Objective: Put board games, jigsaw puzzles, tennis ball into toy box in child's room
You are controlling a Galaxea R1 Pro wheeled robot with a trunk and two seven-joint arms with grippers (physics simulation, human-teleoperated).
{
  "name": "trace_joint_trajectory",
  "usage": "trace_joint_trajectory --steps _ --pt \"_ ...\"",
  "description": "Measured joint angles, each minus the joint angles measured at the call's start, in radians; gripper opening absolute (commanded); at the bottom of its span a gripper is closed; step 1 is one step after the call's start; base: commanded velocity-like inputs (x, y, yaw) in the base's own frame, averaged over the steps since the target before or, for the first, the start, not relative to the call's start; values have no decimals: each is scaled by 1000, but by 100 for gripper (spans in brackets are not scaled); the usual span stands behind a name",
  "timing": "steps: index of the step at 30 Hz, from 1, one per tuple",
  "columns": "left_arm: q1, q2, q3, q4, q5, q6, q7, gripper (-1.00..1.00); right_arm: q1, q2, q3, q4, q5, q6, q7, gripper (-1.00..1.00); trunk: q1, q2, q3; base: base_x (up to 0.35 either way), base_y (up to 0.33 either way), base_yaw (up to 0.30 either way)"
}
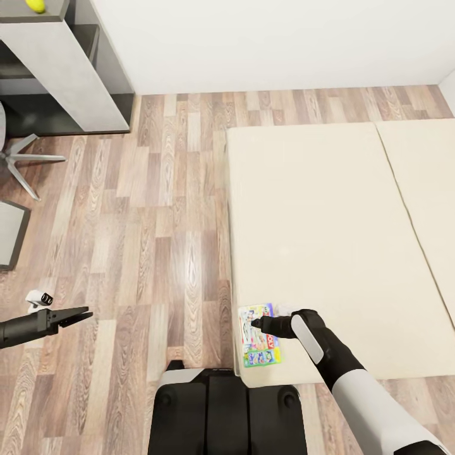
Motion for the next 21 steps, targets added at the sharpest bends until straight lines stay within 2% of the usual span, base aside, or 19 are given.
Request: trace_joint_trajectory --steps 12,21 --pt "0 0 0 0 0 0 0 100 0 0 0 0 1 0 0 100 0 0 0 0 70 0" --pt "0 0 0 0 0 0 0 100 0 0 0 0 1 0 1 100 0 0 0 0 13 0"
